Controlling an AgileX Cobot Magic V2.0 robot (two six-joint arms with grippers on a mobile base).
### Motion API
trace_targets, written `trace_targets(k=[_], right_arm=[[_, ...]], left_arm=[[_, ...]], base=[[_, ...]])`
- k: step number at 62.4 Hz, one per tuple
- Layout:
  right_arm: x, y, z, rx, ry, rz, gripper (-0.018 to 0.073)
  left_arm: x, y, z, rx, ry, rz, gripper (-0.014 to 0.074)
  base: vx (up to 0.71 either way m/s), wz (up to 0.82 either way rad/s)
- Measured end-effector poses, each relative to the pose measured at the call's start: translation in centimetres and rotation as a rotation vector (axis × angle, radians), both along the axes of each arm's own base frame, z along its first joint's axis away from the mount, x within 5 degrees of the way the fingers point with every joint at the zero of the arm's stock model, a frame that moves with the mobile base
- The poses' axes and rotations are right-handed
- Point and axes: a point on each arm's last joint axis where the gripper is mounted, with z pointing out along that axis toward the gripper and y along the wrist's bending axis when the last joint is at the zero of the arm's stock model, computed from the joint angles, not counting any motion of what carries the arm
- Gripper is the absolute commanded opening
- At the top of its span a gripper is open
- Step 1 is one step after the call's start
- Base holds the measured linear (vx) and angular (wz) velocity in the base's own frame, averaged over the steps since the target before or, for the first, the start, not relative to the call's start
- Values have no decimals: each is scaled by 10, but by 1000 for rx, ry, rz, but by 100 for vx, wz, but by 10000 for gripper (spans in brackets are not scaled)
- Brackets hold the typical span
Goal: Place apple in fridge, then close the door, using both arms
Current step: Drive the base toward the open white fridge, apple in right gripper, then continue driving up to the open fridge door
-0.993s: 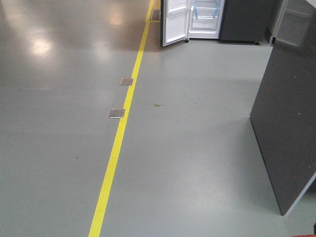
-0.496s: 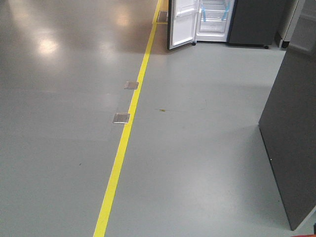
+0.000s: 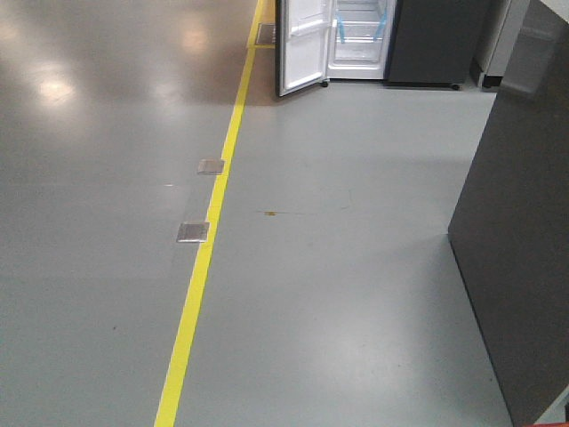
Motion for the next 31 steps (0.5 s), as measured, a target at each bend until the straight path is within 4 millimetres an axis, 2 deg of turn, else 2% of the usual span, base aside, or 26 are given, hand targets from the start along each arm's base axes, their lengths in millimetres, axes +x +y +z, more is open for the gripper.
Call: trace_targets(k=[31], right_arm=[[0, 0, 0, 0, 0, 0, 393]], left_arm=[[0, 0, 0, 0, 0, 0, -6]], base=[[26, -14]])
